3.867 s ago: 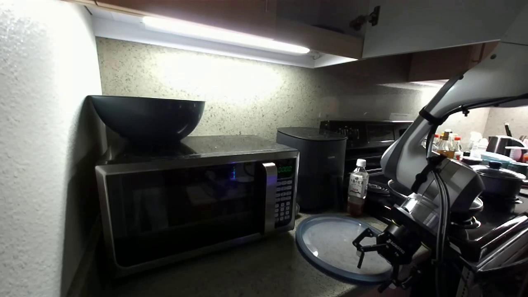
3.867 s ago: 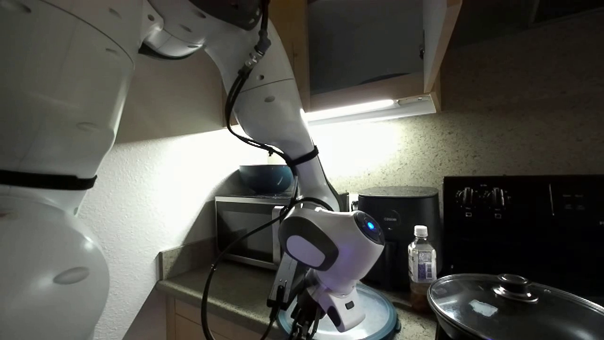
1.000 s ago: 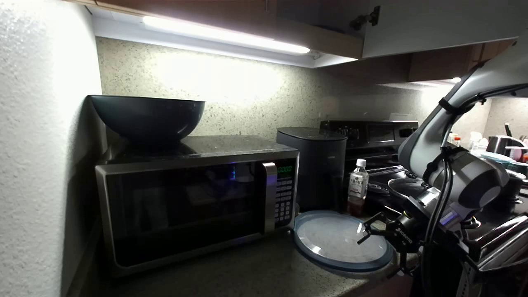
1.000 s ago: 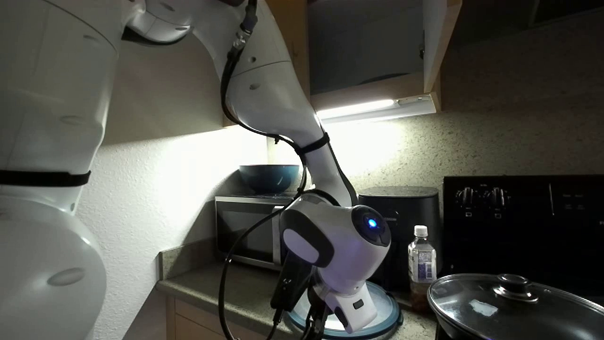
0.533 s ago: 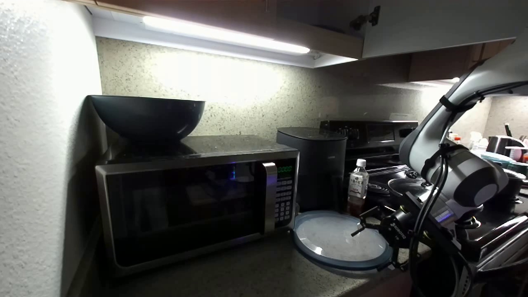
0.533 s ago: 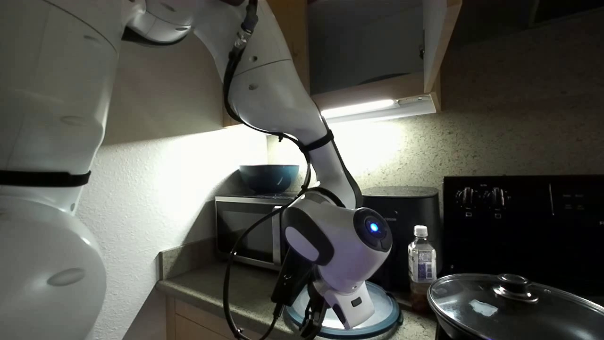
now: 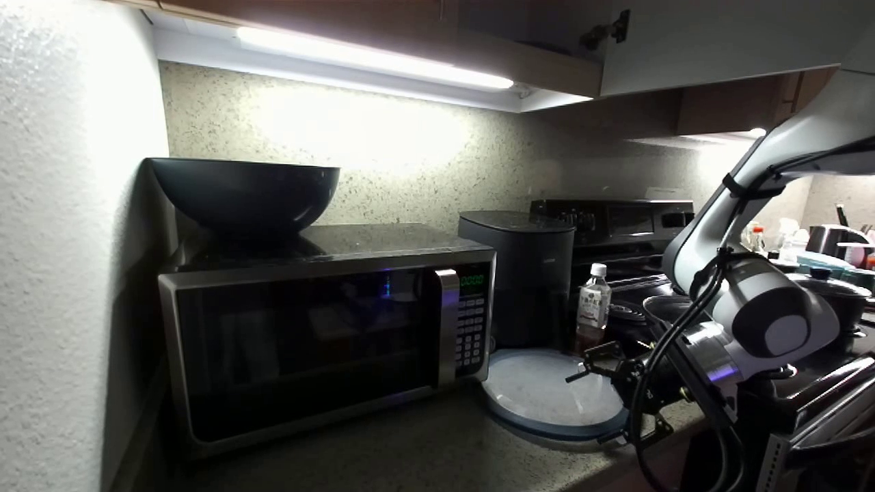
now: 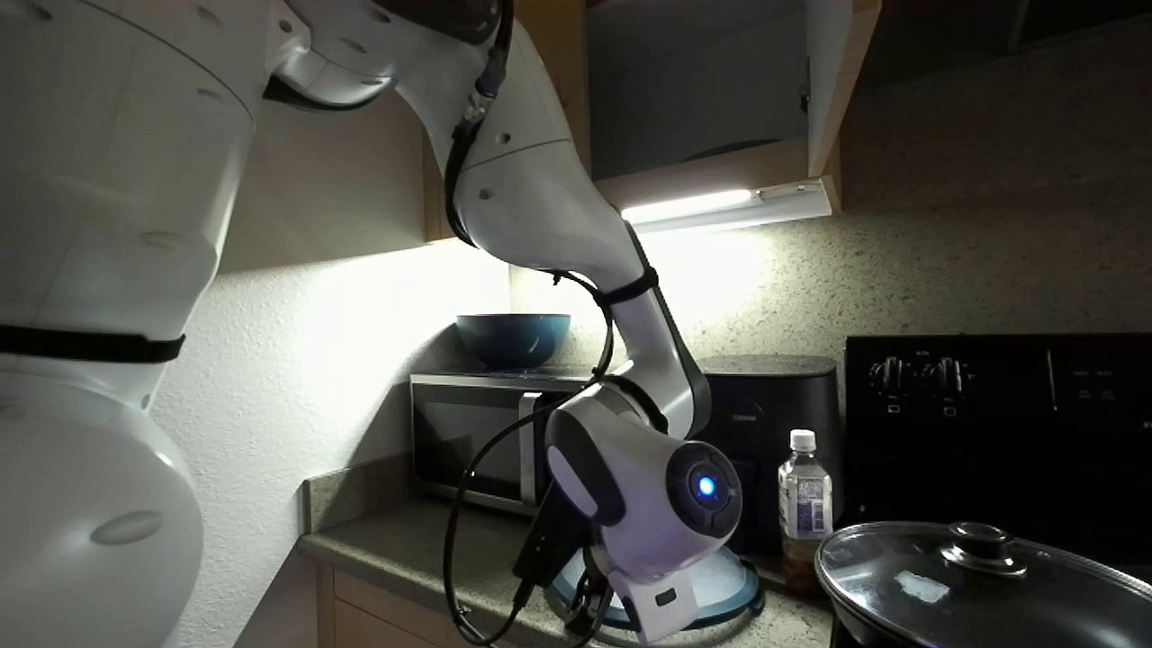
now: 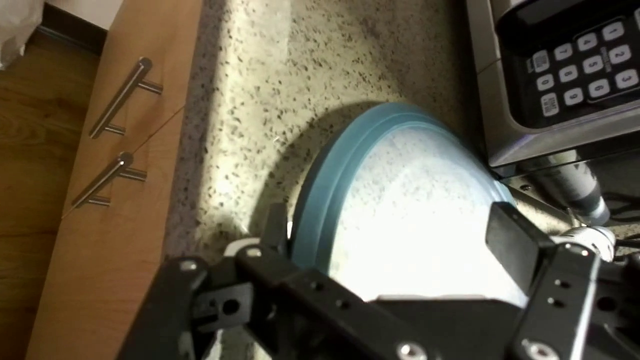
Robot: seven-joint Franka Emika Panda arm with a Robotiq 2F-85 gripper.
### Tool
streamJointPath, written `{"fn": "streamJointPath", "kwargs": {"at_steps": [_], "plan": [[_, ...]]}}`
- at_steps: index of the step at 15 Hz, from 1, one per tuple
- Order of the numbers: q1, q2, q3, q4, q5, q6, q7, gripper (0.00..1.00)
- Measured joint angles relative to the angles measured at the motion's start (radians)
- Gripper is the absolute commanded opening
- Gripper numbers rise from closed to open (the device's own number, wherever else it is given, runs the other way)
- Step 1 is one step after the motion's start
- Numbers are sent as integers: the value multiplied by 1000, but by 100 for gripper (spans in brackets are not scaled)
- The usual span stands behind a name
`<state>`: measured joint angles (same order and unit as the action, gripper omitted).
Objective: Pick up the lid and put it in the top cabinet
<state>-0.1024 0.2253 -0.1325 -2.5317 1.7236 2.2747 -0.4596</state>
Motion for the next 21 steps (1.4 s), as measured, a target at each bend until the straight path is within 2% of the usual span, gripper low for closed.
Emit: {"fn": "streamJointPath", "kwargs": {"at_steps": [3, 5, 6, 7, 9, 18, 19, 21], "plan": [[0, 39, -1, 21, 152, -34, -104, 100], [1, 57, -4, 23, 211, -48, -152, 100], [1, 57, -7, 21, 234, -57, -168, 75], [1, 57, -10, 17, 249, -67, -184, 74], [2, 56, -16, 10, 267, -85, -212, 64], [3, 35, -30, -34, 285, -105, -296, 4], [3, 29, -37, -41, 284, -104, -320, 1], [-2, 6, -69, -49, 265, -110, -375, 0]]}}
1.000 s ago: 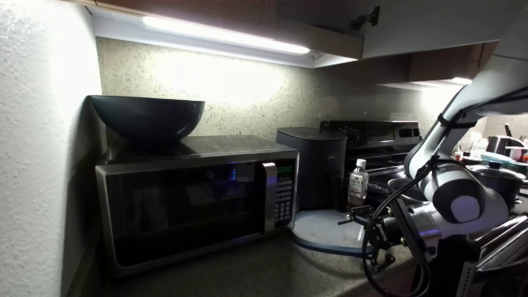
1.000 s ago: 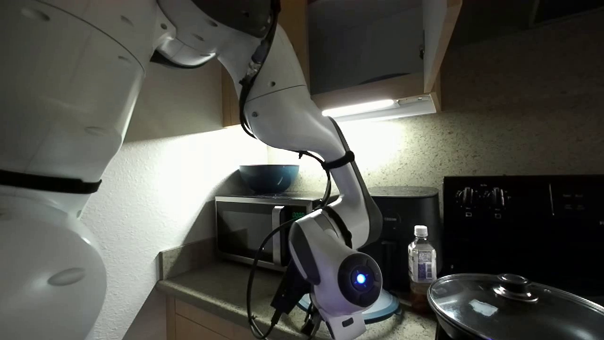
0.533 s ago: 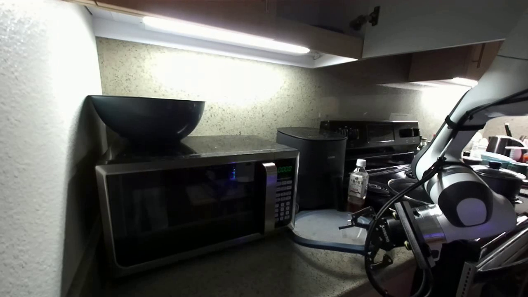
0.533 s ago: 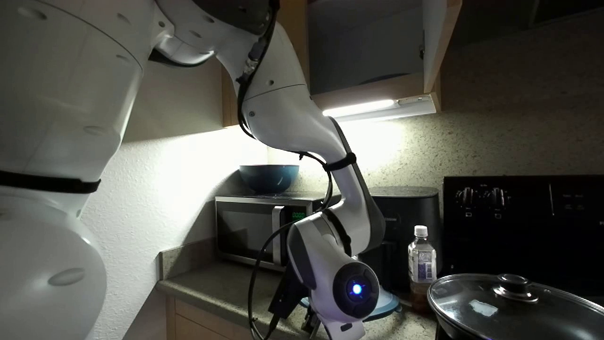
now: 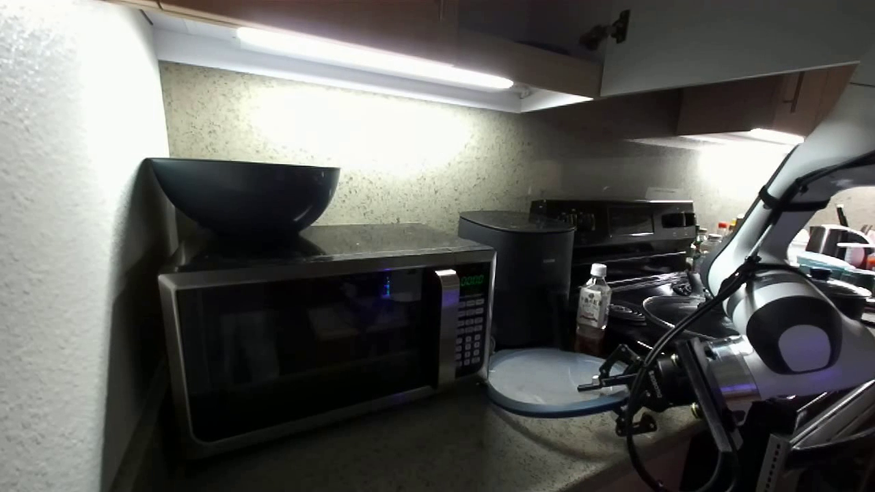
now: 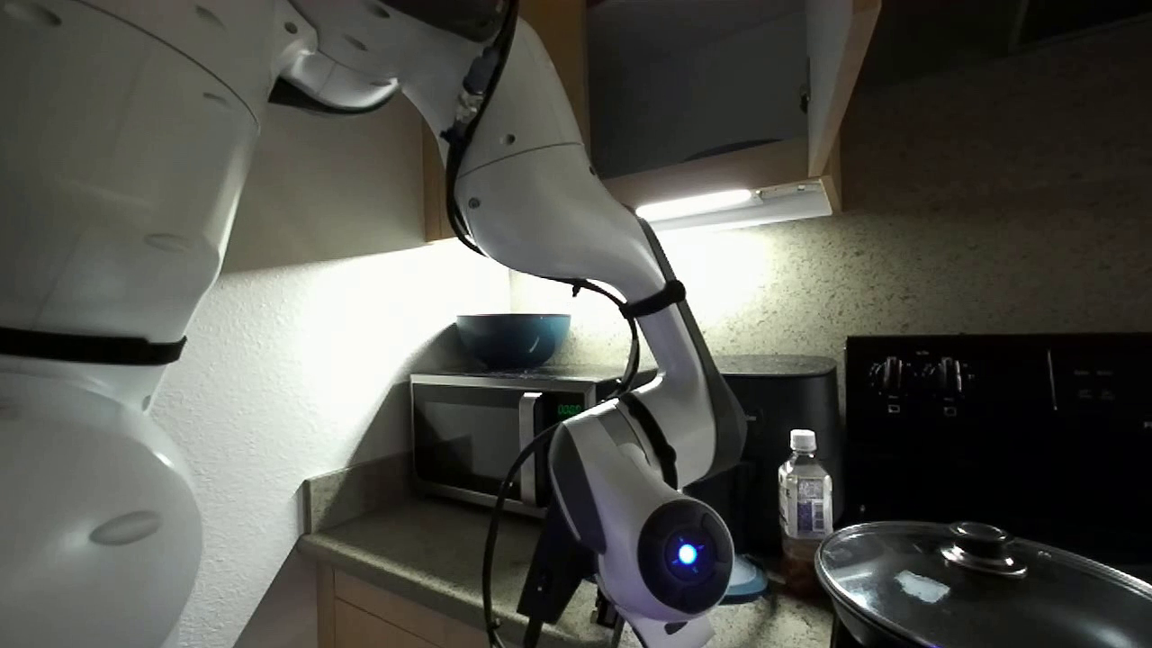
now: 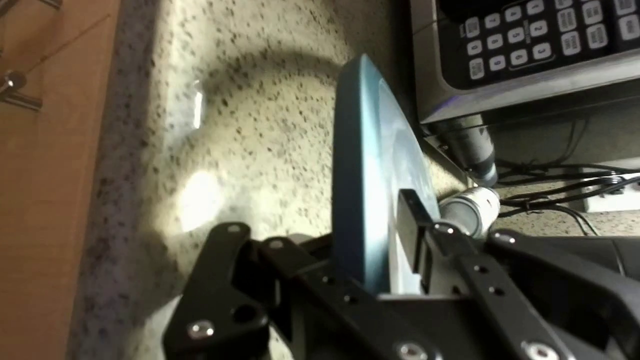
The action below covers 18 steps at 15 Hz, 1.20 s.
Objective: Pick up the lid and put it in the top cabinet
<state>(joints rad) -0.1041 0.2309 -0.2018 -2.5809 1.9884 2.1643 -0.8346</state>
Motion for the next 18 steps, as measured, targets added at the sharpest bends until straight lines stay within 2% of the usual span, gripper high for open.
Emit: {"fn": "streamJointPath", "kwargs": {"at_steps": [1, 4, 7, 10, 13, 15, 17, 18], "plan": [[-7, -20, -20, -6, -16, -9, -26, 3], [-63, -103, -93, -33, -72, -39, -98, 0], [-163, -165, -179, -66, -146, -101, -183, 0], [-292, -175, -284, -95, -280, -236, -282, 0], [-436, -105, -402, -88, -438, -425, -394, 0], [-521, -12, -468, -53, -512, -573, -476, 0], [-597, 106, -490, 4, -558, -700, -542, 0], [-620, 174, -478, 40, -563, -747, -570, 0]]}}
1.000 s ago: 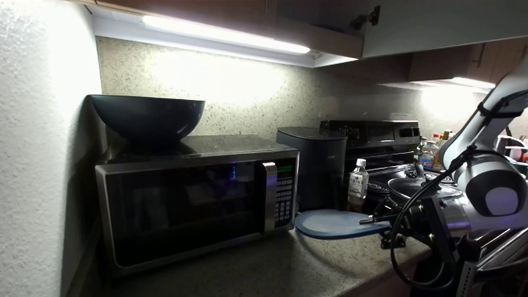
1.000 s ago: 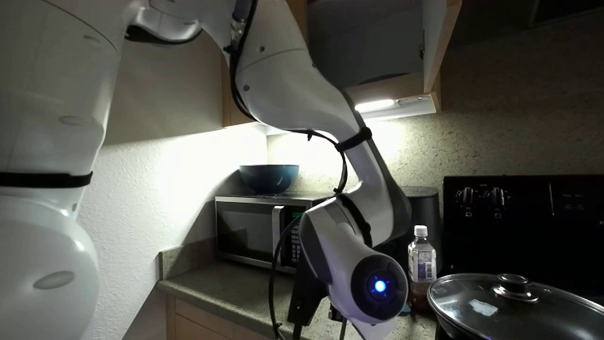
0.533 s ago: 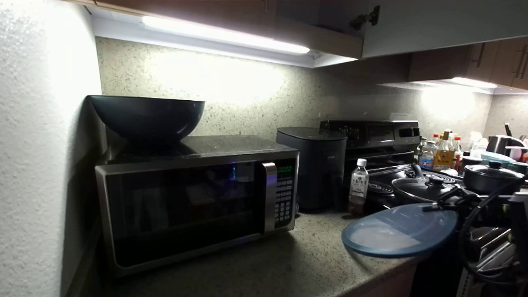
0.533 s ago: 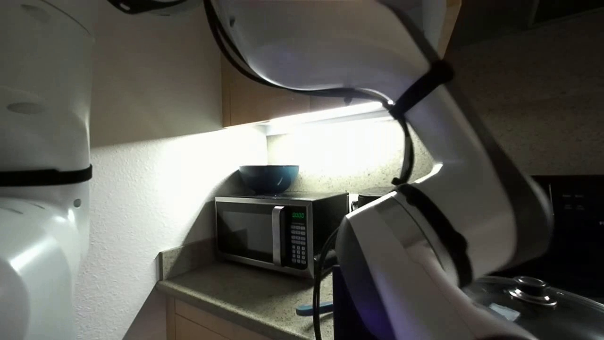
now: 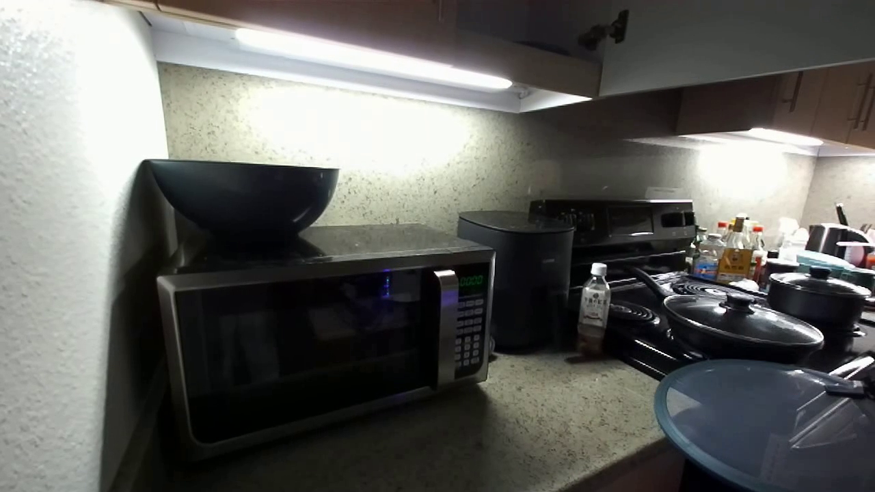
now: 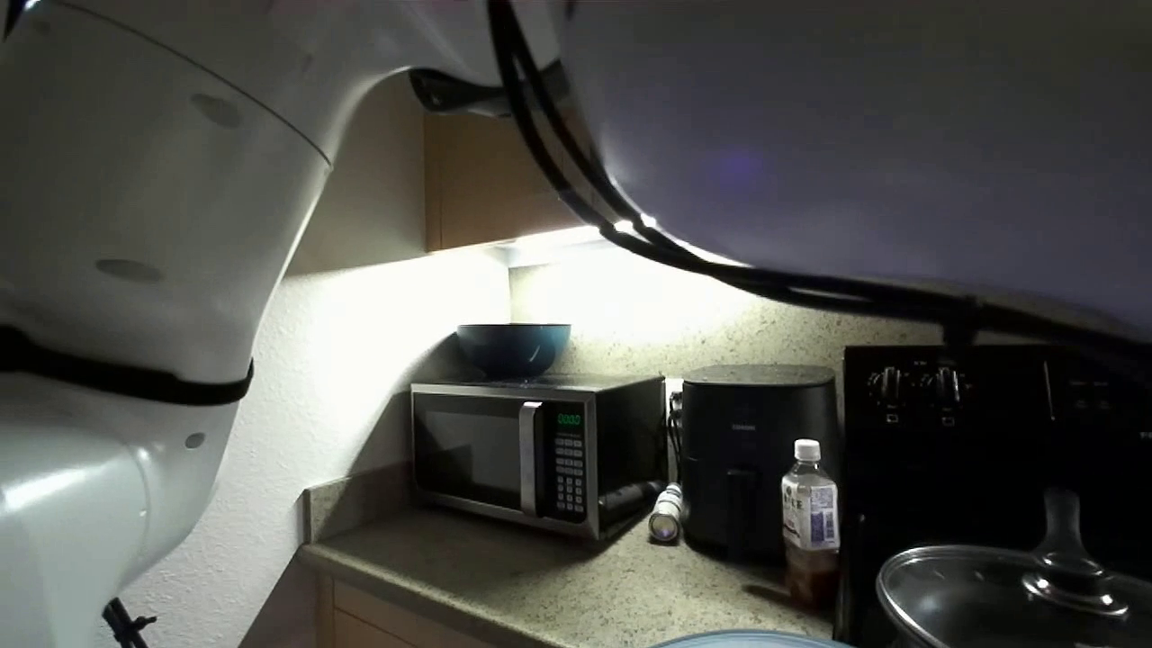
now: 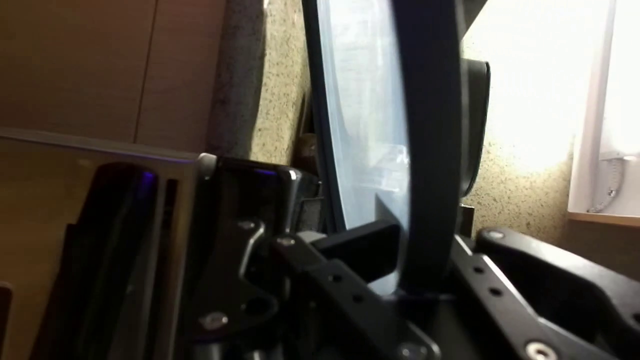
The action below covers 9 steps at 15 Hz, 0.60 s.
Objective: Pick up the lid and put it in the top cabinet
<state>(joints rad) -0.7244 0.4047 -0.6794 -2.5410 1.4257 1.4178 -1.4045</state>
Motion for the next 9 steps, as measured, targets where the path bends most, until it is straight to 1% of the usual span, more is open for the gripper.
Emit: {"fn": "streamJointPath", "kwargs": {"at_steps": [2, 3, 5, 8, 9], "plan": [[-44, 128, 25, 82, -7, -71, -44, 0], [-79, 189, 31, 127, -18, -109, -62, 0], [-171, 297, 46, 217, -37, -186, -87, 0], [-316, 430, 81, 356, -64, -313, -84, 0], [-330, 442, 94, 363, -61, -338, -71, 0]]}}
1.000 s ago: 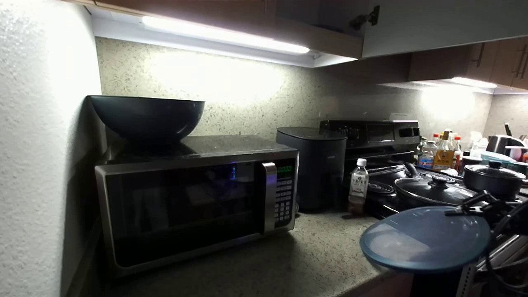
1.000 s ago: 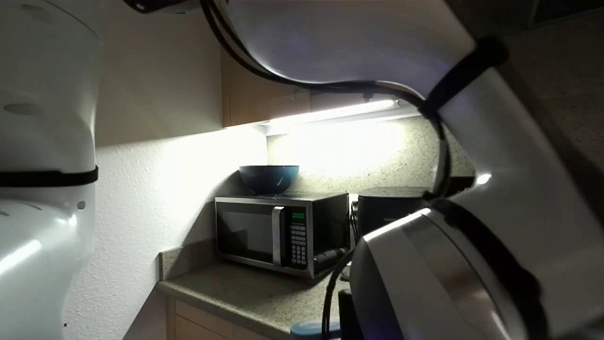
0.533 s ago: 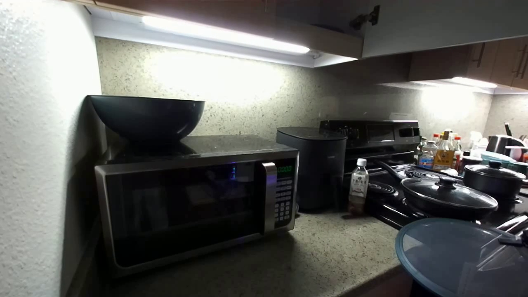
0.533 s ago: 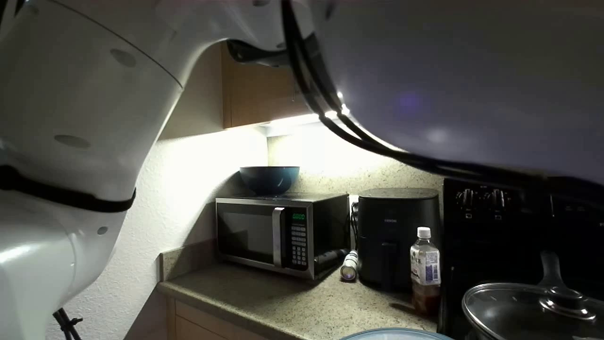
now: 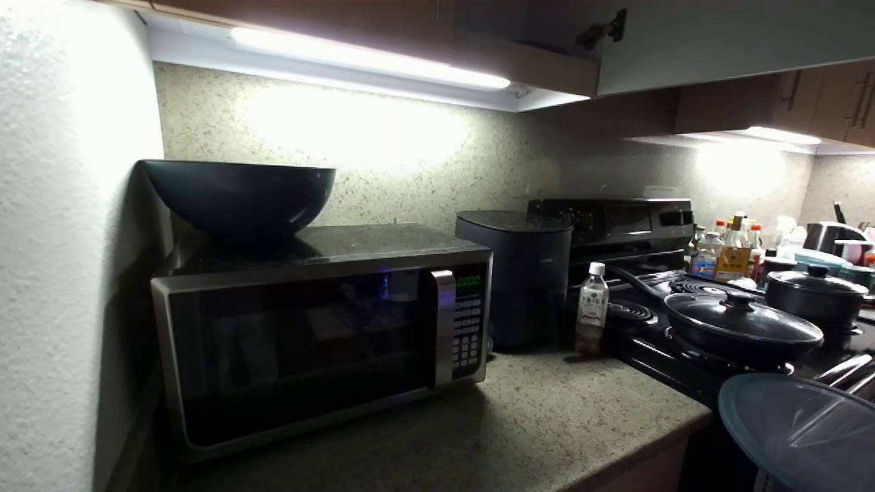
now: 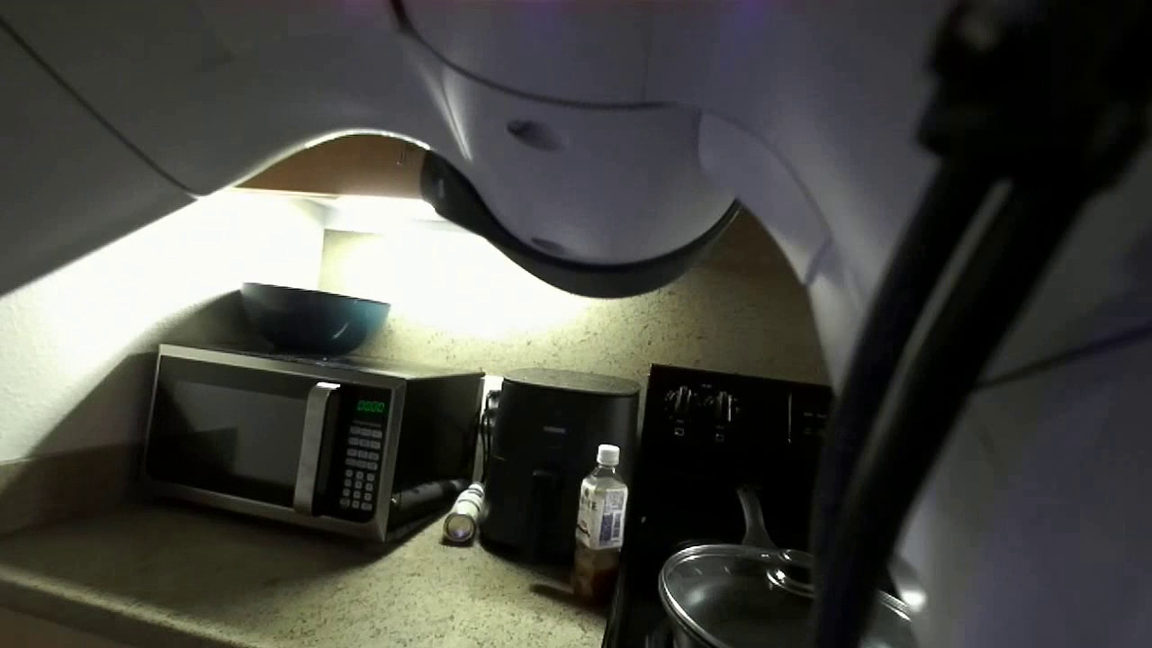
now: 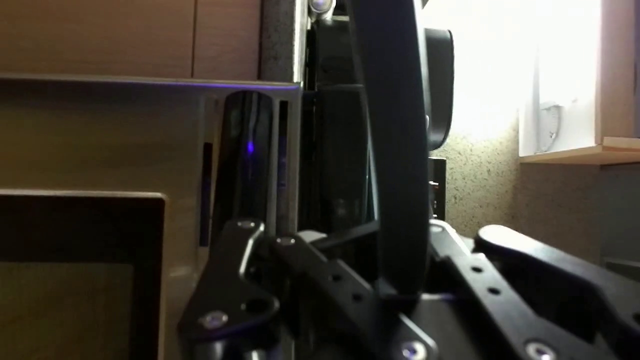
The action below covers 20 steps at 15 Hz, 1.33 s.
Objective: Pick up the lid and put it in the top cabinet
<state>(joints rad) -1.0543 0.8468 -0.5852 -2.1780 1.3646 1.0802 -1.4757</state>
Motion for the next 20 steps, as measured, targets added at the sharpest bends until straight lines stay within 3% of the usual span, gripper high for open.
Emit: {"fn": "streamJointPath", "kwargs": {"at_steps": [7, 12, 16, 18, 20], "plan": [[195, -160, 80, -185, 90, 54, 113, 0], [184, -162, 72, -179, 87, 24, 92, 0], [179, -216, 28, -215, 33, -14, -12, 0], [198, -282, 0, -270, -34, 3, -84, 0], [261, -370, -18, -353, -92, 93, -133, 0]]}}
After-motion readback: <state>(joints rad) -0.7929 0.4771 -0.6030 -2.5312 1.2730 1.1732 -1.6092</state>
